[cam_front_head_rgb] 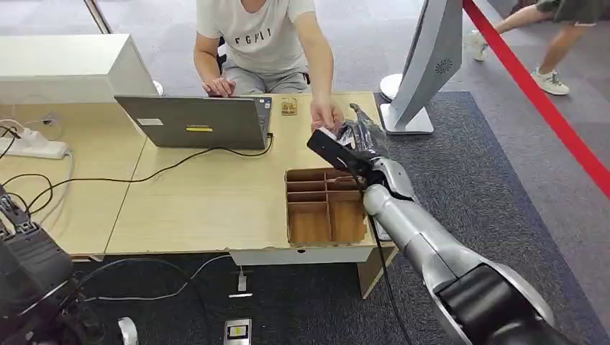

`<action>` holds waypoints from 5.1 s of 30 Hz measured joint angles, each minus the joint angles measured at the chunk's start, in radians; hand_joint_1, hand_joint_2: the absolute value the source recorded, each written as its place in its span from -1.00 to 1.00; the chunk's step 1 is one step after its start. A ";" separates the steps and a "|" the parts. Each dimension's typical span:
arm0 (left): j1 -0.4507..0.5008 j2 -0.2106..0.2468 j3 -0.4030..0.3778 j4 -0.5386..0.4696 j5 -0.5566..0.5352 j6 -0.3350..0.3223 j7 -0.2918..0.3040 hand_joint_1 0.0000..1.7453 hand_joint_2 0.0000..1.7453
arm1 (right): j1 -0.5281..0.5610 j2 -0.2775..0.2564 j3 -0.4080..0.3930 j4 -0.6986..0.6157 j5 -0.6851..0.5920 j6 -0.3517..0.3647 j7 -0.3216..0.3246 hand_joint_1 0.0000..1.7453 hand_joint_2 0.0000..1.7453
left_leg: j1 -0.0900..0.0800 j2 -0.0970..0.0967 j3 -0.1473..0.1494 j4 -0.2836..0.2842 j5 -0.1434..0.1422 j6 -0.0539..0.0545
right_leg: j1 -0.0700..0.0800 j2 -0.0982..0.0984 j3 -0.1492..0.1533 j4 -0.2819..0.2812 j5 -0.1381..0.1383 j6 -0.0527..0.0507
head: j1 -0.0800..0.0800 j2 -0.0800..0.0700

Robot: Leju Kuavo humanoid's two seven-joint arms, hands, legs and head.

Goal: Pass the card to the sensor for recognition and then transmit it.

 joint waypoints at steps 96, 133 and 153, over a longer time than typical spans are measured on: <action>0.128 0.059 -0.010 -0.178 -0.077 0.325 0.000 -1.00 1.00 | 0.649 -0.414 -0.141 -0.830 -0.048 -0.022 0.066 1.00 1.00 | 0.000 0.000 0.001 0.000 -0.001 0.001 | -0.001 0.000 0.002 -0.001 0.000 0.000 | 0.000 0.000; 0.114 0.069 -0.027 -0.187 -0.096 0.343 0.000 -1.00 1.00 | 0.544 -0.322 -0.061 -0.361 -0.132 -0.052 -0.010 1.00 1.00 | 0.000 0.000 0.002 0.000 -0.001 0.001 | 0.000 0.000 0.002 -0.002 0.000 0.000 | 0.000 0.000; 0.111 0.077 -0.030 -0.194 -0.094 0.351 0.000 -1.00 1.00 | 0.496 -0.284 -0.045 -0.288 -0.135 -0.102 -0.044 1.00 1.00 | 0.000 0.000 0.007 0.000 0.000 0.001 | -0.001 0.000 0.007 -0.002 0.000 0.000 | 0.000 0.000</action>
